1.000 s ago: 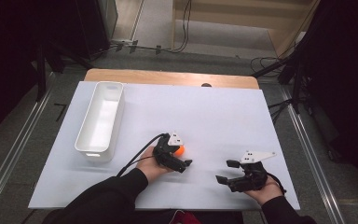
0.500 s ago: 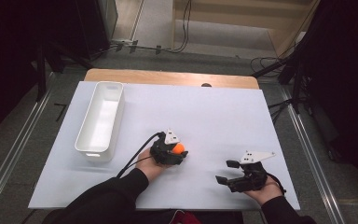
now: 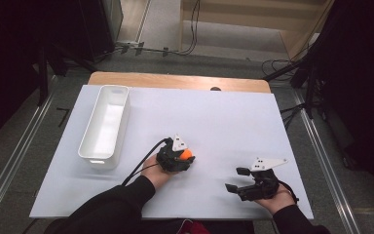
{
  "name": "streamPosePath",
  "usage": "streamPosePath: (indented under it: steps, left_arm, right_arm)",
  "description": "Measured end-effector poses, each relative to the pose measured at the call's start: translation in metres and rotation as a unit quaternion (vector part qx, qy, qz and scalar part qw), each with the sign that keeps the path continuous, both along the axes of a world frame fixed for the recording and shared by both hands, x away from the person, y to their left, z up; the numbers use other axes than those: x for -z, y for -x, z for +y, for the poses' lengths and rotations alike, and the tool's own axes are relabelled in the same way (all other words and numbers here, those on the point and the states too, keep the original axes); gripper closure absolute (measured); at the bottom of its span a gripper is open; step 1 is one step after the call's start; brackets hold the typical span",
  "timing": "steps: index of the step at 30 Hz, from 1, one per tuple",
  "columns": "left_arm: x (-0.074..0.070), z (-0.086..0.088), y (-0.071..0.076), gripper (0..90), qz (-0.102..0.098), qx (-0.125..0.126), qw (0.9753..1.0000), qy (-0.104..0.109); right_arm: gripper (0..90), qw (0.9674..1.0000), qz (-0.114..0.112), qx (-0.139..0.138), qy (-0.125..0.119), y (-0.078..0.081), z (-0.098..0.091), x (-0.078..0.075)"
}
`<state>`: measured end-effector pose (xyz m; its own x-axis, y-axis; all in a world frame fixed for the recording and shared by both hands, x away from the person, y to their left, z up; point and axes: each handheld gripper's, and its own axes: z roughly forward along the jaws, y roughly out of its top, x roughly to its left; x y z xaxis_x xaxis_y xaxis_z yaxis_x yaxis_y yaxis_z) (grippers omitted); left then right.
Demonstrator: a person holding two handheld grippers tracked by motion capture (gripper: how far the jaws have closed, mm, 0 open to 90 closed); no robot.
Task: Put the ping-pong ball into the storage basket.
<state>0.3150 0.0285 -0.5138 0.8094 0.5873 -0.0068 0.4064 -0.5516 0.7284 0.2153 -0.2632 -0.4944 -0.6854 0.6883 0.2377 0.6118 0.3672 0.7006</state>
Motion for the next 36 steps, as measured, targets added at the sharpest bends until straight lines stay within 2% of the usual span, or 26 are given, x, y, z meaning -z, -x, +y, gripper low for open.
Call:
streamPosePath:
  steps: [12, 14, 19, 20, 36]
  left_arm:
    - [0.000, 0.001, -0.001, 49.9, 0.005, 0.000, 1.0000, 0.004]
    - [-0.001, 0.002, -0.002, 49.9, 0.005, 0.008, 0.9999, 0.004]
    - [-0.001, 0.003, -0.002, 49.8, 0.000, 0.010, 0.9999, 0.001]
    - [-0.002, 0.004, -0.002, 49.8, -0.007, 0.012, 0.9999, -0.005]
    - [-0.017, 0.018, -0.007, 49.7, -0.013, 0.002, 0.9997, 0.021]
  right_arm:
    - [20.0, 1.0000, -0.001, 0.000, 0.000, 0.000, 0.000, 0.000]
    - [20.0, 1.0000, 0.001, 0.001, 0.001, 0.000, 0.000, 0.000]
    - [20.0, 1.0000, 0.001, 0.001, 0.000, 0.000, 0.000, 0.000]
    - [20.0, 1.0000, 0.001, 0.001, 0.000, 0.000, 0.000, 0.000]
    - [20.1, 1.0000, 0.000, 0.001, 0.003, 0.000, 0.000, 0.000]
